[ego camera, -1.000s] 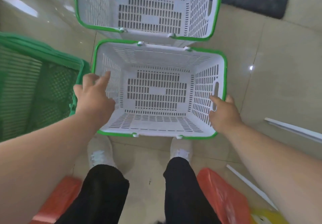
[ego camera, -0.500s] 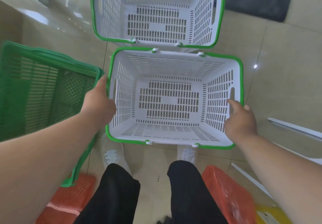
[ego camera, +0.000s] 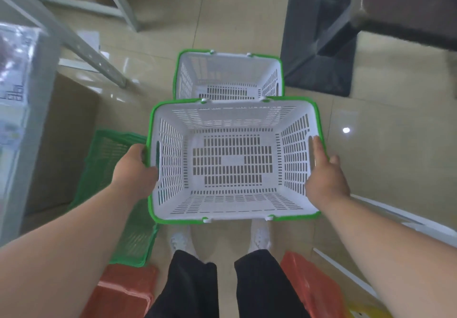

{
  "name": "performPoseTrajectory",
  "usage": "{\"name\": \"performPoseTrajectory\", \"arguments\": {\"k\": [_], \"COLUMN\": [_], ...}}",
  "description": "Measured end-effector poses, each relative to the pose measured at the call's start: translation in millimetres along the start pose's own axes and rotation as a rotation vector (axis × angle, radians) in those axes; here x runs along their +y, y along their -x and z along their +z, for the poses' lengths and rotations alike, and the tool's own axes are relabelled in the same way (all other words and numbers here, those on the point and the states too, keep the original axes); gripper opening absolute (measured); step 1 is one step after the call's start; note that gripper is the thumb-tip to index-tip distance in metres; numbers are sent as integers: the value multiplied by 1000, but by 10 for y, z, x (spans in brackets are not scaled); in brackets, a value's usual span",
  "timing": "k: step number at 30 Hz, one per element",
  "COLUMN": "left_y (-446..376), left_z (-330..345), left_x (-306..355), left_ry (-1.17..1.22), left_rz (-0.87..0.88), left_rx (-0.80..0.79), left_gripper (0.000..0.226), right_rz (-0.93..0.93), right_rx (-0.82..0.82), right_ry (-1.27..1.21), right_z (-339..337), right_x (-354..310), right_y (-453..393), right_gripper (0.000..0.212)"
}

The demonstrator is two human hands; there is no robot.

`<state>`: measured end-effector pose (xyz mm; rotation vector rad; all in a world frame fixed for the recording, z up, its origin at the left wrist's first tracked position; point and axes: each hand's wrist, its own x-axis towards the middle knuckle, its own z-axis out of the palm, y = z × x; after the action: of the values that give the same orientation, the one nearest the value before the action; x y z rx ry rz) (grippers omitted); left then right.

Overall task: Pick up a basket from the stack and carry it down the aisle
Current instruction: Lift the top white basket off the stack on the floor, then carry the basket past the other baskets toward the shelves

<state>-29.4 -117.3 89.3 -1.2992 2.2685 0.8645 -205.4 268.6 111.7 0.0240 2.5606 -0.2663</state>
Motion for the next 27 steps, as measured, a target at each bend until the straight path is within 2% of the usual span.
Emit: {"name": "performPoseTrajectory", "arguments": {"k": [5,8,13,16,21,27], "left_y": [-55,-167,-577,-914,-1616,-2387], "left_z": [-591,-858,-1139,-1147,-973,-496], "left_x": [161,192,307,448,756,968], "left_ry": [50,48,91,95,93,74], "left_rz": [47,81,124,154,223,218], "left_rx": [2,28,27,23,49,94], "left_gripper": [62,59,56,54,49,46], "right_rz": [-68,-100,-88,-90,-100,-127], "right_rx": [33,70,136,174,234,273], "right_ry": [-26,-47,-100,-112,-116,-136], "right_z": [-410,-537,-557,-488,-321,-81], "right_x": [-448,-682,-981,-1048,-1045,-1028], "right_y": [21,-33,-273,-565,-1245,-2104], "right_gripper": [112,111,93,84,83,84]}}
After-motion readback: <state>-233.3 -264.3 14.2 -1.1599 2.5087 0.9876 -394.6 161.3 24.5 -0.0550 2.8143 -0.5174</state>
